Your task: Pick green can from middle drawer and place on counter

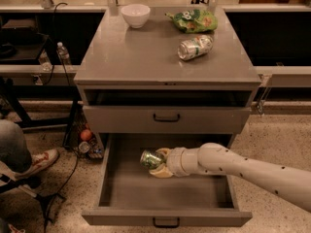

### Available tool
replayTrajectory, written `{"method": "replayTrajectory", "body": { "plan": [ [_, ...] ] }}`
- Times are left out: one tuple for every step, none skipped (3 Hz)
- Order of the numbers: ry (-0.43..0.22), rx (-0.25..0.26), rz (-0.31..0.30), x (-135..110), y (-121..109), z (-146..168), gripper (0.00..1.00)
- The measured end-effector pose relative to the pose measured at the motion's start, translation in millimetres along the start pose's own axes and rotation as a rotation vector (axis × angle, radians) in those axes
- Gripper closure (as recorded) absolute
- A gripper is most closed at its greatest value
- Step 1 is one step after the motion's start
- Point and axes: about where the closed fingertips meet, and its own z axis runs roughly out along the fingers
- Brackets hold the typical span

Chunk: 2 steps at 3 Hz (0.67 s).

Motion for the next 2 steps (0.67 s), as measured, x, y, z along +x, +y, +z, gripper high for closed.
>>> {"method": "replayTrajectory", "body": {
  "plan": [
    [0.01, 0.011, -0.028, -9.6, -1.2, -3.5, 1.0],
    [0.039, 0.091, -0.104, -38.6, -3.5, -37.9, 1.0]
  ]
}}
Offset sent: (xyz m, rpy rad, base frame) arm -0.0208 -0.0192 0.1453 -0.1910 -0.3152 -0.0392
